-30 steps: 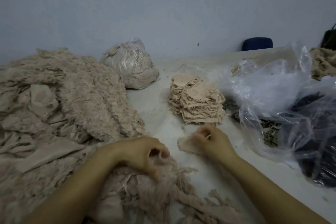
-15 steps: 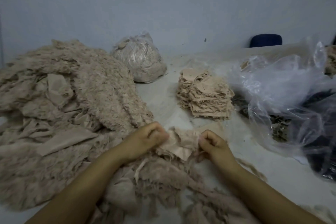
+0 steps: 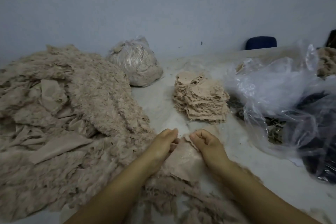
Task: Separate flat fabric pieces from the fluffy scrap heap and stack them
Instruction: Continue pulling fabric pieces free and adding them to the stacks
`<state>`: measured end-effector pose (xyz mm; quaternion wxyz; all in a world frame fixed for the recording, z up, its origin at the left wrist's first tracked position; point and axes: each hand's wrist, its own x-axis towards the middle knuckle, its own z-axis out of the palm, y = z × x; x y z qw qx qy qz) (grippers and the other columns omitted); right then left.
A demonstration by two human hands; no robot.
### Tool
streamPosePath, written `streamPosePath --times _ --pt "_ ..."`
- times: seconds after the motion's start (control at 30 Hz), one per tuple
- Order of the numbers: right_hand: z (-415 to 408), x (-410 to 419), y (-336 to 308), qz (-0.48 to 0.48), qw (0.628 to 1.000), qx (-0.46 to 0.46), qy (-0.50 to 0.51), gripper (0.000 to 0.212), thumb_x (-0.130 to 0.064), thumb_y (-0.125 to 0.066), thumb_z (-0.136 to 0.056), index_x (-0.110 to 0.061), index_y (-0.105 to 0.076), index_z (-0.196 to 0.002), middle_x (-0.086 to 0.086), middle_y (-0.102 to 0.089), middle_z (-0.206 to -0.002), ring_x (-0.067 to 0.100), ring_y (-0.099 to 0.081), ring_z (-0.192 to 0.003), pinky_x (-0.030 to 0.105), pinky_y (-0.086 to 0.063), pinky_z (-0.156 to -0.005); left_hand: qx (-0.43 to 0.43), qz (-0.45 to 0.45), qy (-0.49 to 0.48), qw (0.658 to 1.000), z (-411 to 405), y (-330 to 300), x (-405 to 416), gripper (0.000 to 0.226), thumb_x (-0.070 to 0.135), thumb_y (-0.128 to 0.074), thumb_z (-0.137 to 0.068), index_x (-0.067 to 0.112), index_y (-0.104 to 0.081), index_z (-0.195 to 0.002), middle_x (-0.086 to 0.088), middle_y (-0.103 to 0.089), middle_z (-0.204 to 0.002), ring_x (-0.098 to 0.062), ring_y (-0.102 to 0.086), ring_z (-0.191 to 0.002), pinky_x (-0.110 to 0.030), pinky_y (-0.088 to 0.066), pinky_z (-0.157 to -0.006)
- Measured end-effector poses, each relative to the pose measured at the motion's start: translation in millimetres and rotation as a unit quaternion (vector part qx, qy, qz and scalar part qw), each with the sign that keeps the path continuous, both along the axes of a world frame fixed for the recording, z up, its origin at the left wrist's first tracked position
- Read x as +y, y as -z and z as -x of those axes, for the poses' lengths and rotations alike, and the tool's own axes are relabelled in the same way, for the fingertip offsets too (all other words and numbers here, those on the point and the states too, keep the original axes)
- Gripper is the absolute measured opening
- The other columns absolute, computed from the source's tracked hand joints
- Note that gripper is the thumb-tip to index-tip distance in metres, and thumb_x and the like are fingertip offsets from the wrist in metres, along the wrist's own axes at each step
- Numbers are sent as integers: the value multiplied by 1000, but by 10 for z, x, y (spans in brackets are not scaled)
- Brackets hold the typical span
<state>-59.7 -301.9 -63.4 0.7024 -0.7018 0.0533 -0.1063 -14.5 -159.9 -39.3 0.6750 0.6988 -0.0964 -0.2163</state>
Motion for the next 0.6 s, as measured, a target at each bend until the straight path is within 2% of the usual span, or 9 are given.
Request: streamPosePath --times 0.07,0.17,0.23,0.27,0.33,0.4,0.43,0.5,0.6 --pt "-30 18 1 25 999 -11 44 22 -18 -55 -95 -14 -57 -73 -14 -55 -55 -1 -49 -53 12 -41 -52 -34 -17 1 999 45 25 -68 41 45 -50 -93 22 -57 -60 6 -56 -59 -8 -51 -54 -23 -41 -55" --pt "-70 -41 10 95 983 -28 155 26 -21 -51 -96 -16 -54 -71 -10 -56 -61 -1 -49 -58 12 -37 -54 -101 -47 -36 993 61 94 -76 44 32 -56 -93 21 -45 -52 10 -43 -49 -6 -39 -46 -16 -32 -45" --pt "-87 -99 -14 103 973 -27 204 31 -22 -49 -97 -15 -50 -68 -4 -52 -63 9 -48 -62 21 -37 -59 -131 -56 -55 988 21 111 -48 43 27 -54 -95 18 -42 -55 8 -39 -50 -8 -35 -47 -18 -30 -45" --pt "-85 -122 -25 96 974 -19 202 34 -26 -47 -99 -15 -47 -66 -1 -52 -64 13 -48 -64 27 -37 -61 -135 -54 -60 987 1 96 -33 41 26 -54 -95 17 -44 -57 6 -41 -51 -8 -36 -48 -20 -30 -46" --pt "-71 -146 -40 51 990 23 133 41 -40 -45 -98 -11 -53 -71 9 -61 -73 19 -56 -71 34 -44 -67 -133 -32 -65 988 -30 67 -23 39 24 -54 -95 15 -46 -59 5 -43 -52 -8 -38 -48 -19 -32 -47" --pt "-22 -124 -22 -20 996 82 22 42 -48 -57 -89 -7 -65 -83 7 -70 -80 17 -66 -72 29 -51 -63 -136 -9 -65 989 -49 46 -40 36 24 -55 -95 14 -48 -61 8 -45 -50 -6 -39 -47 -17 -34 -47" --pt "-6 -111 -3 -41 994 97 -5 37 -44 -65 -85 -6 -67 -87 5 -72 -78 15 -67 -68 24 -50 -58 -141 -4 -60 988 -51 38 -48 34 25 -55 -94 14 -50 -63 10 -47 -49 -5 -41 -46 -15 -35 -47" --pt "-18 -105 33 -64 993 91 33 22 -28 -69 -86 -7 -64 -83 4 -68 -72 14 -64 -61 24 -49 -53 -127 4 -38 991 -51 35 -49 26 26 -59 -91 12 -58 -69 12 -56 -51 -3 -51 -47 -14 -40 -47" --pt "-100 -171 39 -61 990 53 115 18 -18 -64 -90 -8 -56 -77 4 -59 -71 17 -56 -65 30 -47 -58 -54 -6 41 998 -53 37 -21 14 18 -67 -85 8 -70 -77 4 -70 -65 -6 -64 -58 -17 -48 -53"
